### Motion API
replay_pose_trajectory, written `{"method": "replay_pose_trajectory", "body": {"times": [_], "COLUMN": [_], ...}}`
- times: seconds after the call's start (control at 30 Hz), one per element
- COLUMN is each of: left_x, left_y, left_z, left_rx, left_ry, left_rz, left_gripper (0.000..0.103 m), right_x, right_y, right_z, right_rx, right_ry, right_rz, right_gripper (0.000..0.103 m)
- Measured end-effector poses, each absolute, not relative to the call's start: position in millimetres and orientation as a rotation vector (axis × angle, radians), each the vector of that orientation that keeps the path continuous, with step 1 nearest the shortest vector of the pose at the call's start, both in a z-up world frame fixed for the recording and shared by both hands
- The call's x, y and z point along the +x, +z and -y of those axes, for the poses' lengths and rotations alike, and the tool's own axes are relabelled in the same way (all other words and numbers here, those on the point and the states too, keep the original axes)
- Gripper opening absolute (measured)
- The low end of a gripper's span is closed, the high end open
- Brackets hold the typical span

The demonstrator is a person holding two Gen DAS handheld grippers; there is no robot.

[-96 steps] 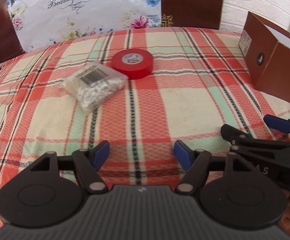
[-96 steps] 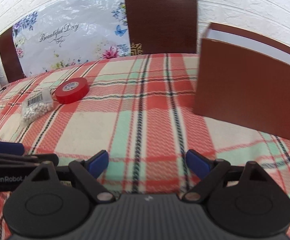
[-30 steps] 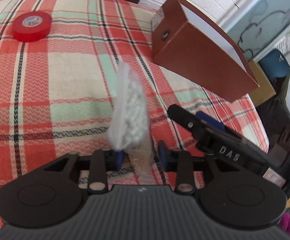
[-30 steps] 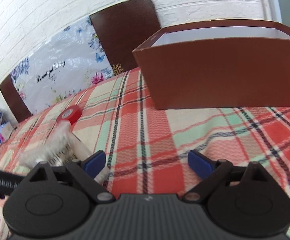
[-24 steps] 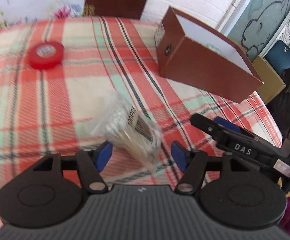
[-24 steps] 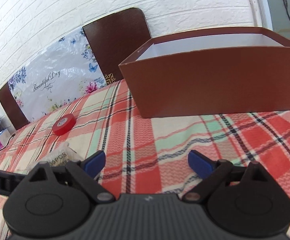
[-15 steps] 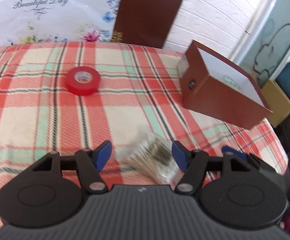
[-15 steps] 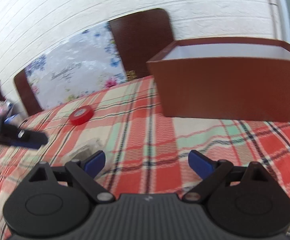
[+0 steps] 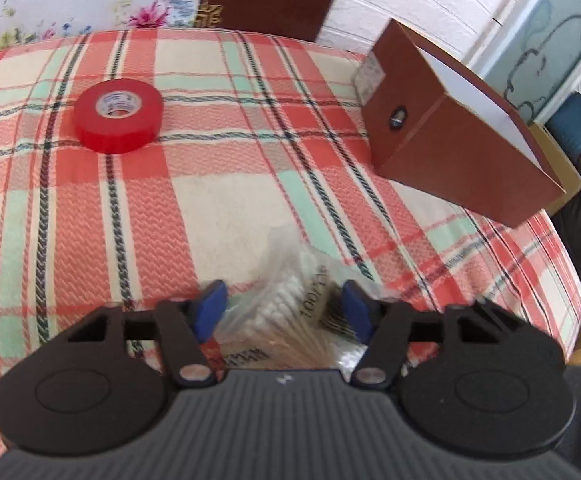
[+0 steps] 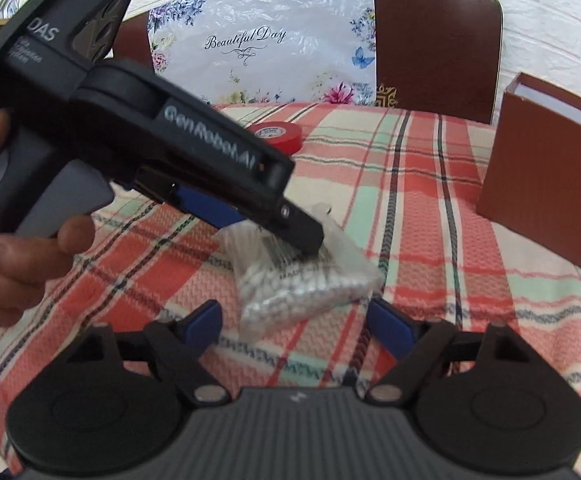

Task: Organize objects
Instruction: 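Lower the cotton swab bag into the brown box and release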

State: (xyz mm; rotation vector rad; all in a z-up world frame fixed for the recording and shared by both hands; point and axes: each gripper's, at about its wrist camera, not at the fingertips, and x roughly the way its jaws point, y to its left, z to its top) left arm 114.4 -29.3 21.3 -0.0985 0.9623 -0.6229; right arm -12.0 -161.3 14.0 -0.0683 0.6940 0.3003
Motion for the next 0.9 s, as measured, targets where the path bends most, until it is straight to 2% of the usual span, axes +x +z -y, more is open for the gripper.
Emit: {"method": "replay_pose_trajectory", "body": {"times": [0.07,0.2,0.3,0.6,0.8,0.9], "left_x": [113.0,108.8,105.6,106.4,123.5,141.2], "left_y": [19.9,20.4,31.9,111.5,143.6,142.1], "left_z": [26.6,30.5,42.0,115.0,183.2,218.2], "left_rx": [-0.152,-0.195,-0.181,-0.065,0.024,0.073], "left_ry": [-0.643,-0.654,-0.687,-0.833,-0.89,-0.826], "left_rz": [-0.989,-1.004,-0.993,-0.815,-0.72,-0.665], "left_gripper": [0.05,0.048,0.046,0.045,0.046,0.058], "right_x": [-8.0,-8.3,-16.3,-33.2,-20.9,3.6], "right_y": [14.8,15.0,17.9,67.0,96.5,103.0], "right_z": [163.5,176.1,180.1,225.0,271.5,297.6], "right_rx": [-0.063,-0.018,-0.034,-0.031,-0.021,-0.014], "right_ry": [0.28,0.282,0.269,0.104,-0.017,-0.063], "right_rz": [-0.69,-0.689,-0.663,-0.431,-0.329,-0.311], "right_gripper": [0.066,0.06,0.049,0.047,0.047,0.051]}}
